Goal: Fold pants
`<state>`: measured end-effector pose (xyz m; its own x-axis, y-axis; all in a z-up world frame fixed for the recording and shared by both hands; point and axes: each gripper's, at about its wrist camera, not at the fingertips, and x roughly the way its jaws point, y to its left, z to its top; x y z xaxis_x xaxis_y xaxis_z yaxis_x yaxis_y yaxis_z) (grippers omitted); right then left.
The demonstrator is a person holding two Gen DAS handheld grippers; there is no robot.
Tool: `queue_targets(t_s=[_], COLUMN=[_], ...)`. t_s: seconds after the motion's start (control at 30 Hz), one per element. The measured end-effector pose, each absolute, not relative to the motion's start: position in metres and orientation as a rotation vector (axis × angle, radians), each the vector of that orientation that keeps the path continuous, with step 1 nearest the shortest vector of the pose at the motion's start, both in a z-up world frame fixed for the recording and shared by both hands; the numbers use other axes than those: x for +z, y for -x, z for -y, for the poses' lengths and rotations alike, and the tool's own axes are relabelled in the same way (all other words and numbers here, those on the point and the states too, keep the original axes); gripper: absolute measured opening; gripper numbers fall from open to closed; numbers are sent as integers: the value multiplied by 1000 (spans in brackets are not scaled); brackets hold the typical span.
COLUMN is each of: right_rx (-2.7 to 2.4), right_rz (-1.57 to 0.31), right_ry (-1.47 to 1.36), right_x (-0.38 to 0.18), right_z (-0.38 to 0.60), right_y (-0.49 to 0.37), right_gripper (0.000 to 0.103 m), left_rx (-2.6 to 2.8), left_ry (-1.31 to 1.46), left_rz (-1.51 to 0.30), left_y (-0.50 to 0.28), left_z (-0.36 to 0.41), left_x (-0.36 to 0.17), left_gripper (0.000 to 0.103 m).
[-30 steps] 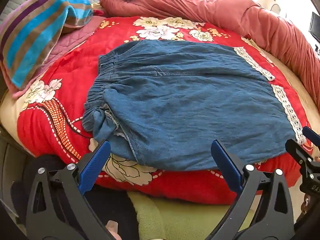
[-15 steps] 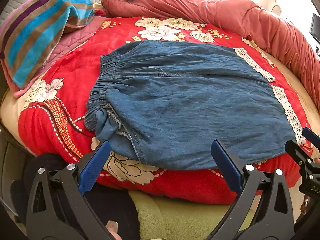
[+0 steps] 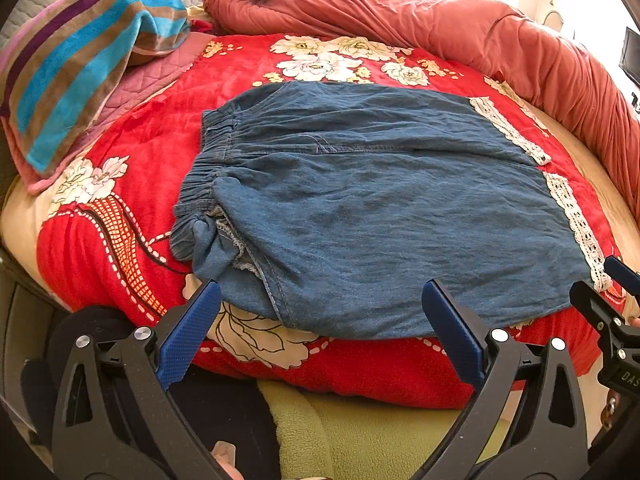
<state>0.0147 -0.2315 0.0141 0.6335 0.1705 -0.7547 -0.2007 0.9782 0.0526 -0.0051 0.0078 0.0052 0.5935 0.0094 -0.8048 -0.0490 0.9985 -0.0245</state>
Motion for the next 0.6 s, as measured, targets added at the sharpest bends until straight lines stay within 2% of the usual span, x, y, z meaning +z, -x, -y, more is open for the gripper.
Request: queue_targets(t_s=[0.6], right_rx=[216], right_rz=[-858], right_ry=[43], right_x=[14], right_z=[230], right_y=[-15], right_gripper=[99], left_rx=[37], left_ry=[52], left_rz=[-936], left_y=[5], left_z=[-11], left_x=[5], left_gripper=[94])
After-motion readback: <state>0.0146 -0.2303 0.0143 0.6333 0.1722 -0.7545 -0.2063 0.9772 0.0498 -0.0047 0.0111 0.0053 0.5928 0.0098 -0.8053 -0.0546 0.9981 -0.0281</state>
